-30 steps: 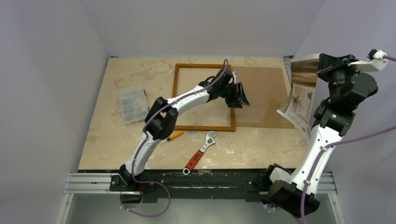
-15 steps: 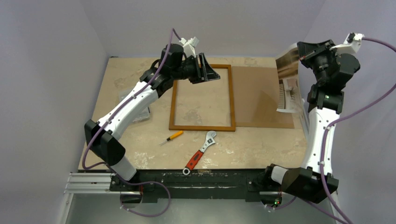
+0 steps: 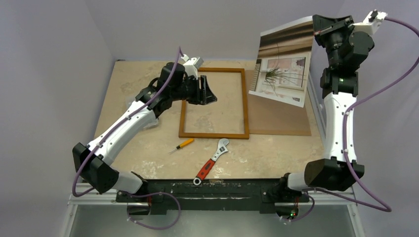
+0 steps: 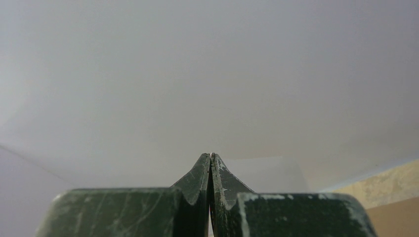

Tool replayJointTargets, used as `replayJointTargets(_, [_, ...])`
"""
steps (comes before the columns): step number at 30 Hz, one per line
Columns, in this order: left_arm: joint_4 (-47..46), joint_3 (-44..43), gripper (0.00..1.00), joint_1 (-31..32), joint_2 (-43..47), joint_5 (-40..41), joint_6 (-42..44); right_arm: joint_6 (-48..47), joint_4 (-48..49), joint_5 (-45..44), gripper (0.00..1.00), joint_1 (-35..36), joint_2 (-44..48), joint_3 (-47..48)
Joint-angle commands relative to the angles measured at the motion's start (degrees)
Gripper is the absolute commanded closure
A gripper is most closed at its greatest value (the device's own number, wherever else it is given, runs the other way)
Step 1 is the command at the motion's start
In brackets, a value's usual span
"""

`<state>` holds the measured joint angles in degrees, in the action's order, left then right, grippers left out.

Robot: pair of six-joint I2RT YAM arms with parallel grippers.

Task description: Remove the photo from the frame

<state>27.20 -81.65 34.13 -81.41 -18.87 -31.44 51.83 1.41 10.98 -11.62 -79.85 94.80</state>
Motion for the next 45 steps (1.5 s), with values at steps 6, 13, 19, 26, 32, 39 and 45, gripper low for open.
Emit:
replayJointTargets(6, [-2.5, 2.19, 0.52, -0.34, 3.89, -0.75, 2.3, 0.62, 5.92, -21.22, 1.0, 0.18, 6.78, -17.42])
replayJointTargets(13, [-3.73, 2.72, 0.52, -0.21, 3.62, -3.36, 0.88, -5.46, 6.77, -39.54, 1.0, 0.05, 13.43, -35.5])
replayJointTargets(19, [-4.1, 2.72, 0.52, -0.24, 2.7, -4.27, 0.07, -12.49, 1.4, -46.24, 1.0, -1.79, 14.72, -41.99])
replayJointTargets(26, [-4.78, 2.98, 0.52, -0.32, 1.25, -5.89, -0.99, -14.66, -3.53, -29.26, 1.0, -1.92, 16.97, -51.36])
replayJointTargets(32, [-5.0, 3.14, 0.52, -0.22, 0.84, -6.67, -1.48, -14.81, -9.96, -27.44, 1.0, -2.26, 19.59, -55.63])
replayJointTargets(39, [-6.1, 3.73, 0.52, -0.25, 0.5, -7.83, -2.5, -11.59, -15.57, -30.85, 1.0, -6.32, 24.35, -58.05])
replayJointTargets(45, [-5.9, 3.52, 0.52, -0.27, 0.65, -7.77, -2.33, -14.15, -18.48, -21.11, 1.0, -8.07, 24.23, -59.75])
